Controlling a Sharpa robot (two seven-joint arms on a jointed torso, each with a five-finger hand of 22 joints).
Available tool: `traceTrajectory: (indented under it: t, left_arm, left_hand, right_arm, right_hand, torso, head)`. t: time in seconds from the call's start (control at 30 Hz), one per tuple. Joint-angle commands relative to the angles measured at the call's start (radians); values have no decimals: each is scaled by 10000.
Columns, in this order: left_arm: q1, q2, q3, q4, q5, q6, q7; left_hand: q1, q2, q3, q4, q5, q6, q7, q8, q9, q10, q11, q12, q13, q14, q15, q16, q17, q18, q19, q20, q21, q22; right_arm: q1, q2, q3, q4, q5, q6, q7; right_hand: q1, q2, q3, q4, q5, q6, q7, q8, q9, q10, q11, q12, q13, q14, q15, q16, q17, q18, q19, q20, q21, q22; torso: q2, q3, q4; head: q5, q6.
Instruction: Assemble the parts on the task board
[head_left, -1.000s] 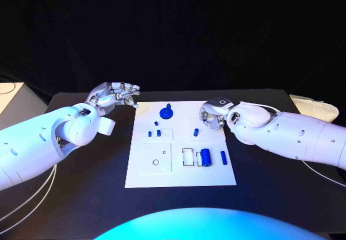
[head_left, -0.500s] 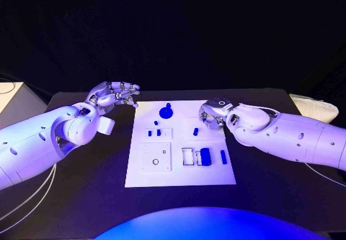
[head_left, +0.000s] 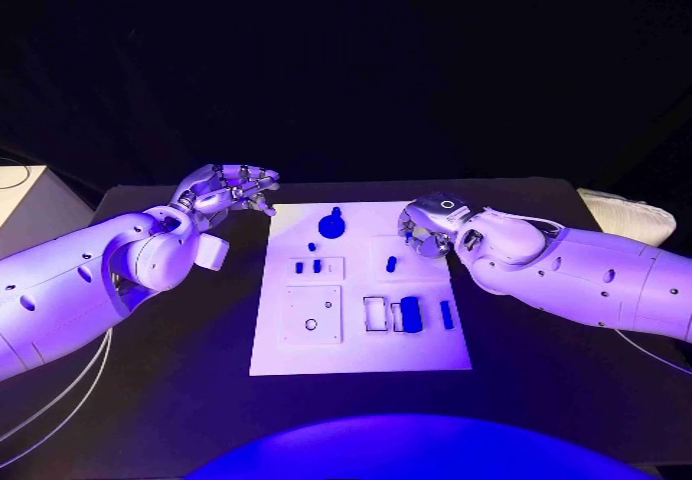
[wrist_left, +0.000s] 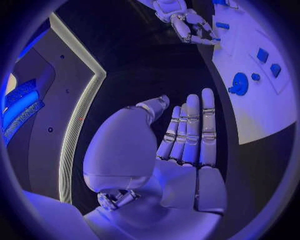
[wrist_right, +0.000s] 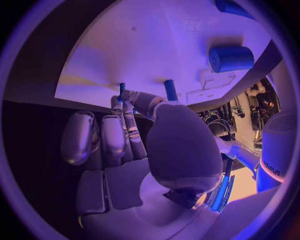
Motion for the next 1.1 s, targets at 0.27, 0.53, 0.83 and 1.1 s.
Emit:
traceTrajectory:
  t: [0.27, 0.53, 0.83, 1.1]
  left_arm:
    - [1, 43, 10, -86, -33, 157, 56]
    - [-5, 100, 9, -134, -24, 186, 54]
    - [-27, 158, 9, -164, 1, 199, 79]
    - [-33, 221, 8, -180, 21, 212, 90]
  left_hand:
    - [37, -25, -70, -8, -7, -49, 71, -74, -13, 10, 66, -81, -23, 52, 5, -65, 21, 125, 53, -8, -62, -18]
    - [37, -25, -70, -8, -7, -49, 71, -74, -13, 10, 66, -81, -23, 52, 5, -65, 21, 125, 53, -8, -62, -18]
    - [28, -20, -90, 5, -6, -62, 77, -81, -17, 4, 71, -95, -32, 53, 10, -67, 25, 124, 60, -3, -76, -30]
    - [28, -20, -90, 5, -6, -62, 77, -81, -17, 4, 71, -95, -32, 53, 10, -67, 25, 124, 60, -3, -76, -30]
  right_arm:
    - [165, -468, 97, 756, 40, -573, -50]
    - [169, -777, 143, 1953, 537, -1422, 261]
    - [-102, -550, 144, 2881, 700, -1929, 454]
    - [-478, 54, 92, 2909, 457, -1730, 315]
  right_hand:
    - [246, 190, 68, -21, -50, 80, 2, 54, 21, 493, -399, 71, 76, 214, -82, 88, 20, -196, 11, -71, 71, 62]
    - [241, 185, 69, -24, -53, 83, 1, 57, 25, 497, -399, 68, 76, 213, -83, 88, 15, -192, 3, -72, 54, 42]
    - [247, 178, 82, -39, -40, 81, 2, 59, 31, 497, -400, 56, 74, 210, -86, 89, 6, -190, -2, -75, 53, 41]
    - [246, 176, 98, -48, -13, 72, 9, 56, 36, 492, -394, 41, 71, 203, -86, 79, -20, -185, -14, -78, 34, 19]
  torso:
    - [0, 1, -9]
    - [-4, 16, -16]
    - [-29, -25, -35]
    - [-58, -34, -4]
  head:
    - [63, 50]
    - [221, 85]
    - [489, 66]
    - [681, 2]
